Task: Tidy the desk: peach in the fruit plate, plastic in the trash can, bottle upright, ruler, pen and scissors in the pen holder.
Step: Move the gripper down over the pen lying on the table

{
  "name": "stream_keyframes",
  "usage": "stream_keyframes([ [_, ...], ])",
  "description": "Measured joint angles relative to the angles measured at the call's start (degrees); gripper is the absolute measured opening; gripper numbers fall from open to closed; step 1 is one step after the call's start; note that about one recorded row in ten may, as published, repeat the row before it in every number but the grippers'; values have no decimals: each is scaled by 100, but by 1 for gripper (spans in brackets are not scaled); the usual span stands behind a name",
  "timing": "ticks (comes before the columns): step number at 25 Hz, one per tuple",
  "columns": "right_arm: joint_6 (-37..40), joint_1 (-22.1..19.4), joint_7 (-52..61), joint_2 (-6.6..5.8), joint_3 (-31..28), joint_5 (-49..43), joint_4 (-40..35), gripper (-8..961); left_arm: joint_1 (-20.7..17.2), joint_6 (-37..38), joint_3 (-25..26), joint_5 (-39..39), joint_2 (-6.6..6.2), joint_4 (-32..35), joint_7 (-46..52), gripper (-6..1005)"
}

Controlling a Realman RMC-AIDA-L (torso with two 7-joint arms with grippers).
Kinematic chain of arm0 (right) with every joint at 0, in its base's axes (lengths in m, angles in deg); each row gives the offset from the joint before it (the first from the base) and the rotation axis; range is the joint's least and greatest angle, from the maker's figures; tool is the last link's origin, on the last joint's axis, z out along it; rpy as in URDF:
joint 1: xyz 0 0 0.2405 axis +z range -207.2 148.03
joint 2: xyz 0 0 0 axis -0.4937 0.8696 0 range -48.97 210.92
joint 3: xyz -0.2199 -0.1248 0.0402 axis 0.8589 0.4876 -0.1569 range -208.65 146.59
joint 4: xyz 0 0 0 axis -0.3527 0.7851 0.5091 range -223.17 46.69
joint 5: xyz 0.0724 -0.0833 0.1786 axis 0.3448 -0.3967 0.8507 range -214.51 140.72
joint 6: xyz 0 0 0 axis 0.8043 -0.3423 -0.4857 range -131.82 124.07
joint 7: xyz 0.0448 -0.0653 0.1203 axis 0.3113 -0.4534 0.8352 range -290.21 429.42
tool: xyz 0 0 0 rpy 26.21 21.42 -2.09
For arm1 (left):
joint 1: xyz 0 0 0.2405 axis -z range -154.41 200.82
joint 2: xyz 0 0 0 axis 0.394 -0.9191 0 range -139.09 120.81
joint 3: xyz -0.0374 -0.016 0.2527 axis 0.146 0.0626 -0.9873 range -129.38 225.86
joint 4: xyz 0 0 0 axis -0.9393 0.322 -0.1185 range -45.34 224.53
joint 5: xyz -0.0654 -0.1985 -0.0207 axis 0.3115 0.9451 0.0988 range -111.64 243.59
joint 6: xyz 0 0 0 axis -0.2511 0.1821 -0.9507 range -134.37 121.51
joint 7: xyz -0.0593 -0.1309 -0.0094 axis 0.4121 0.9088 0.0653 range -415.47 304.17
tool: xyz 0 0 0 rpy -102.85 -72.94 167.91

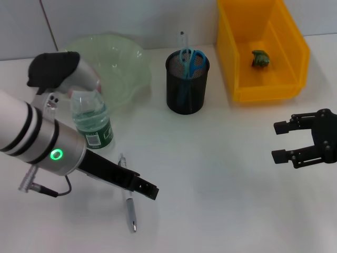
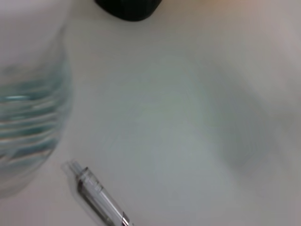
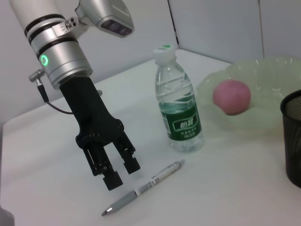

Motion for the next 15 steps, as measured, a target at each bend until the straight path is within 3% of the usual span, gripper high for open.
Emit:
stream_keyframes([
  [15,-142,63,47,31,-23,-164,19,811,344,-211,-371,-591,13,-523,11,781],
])
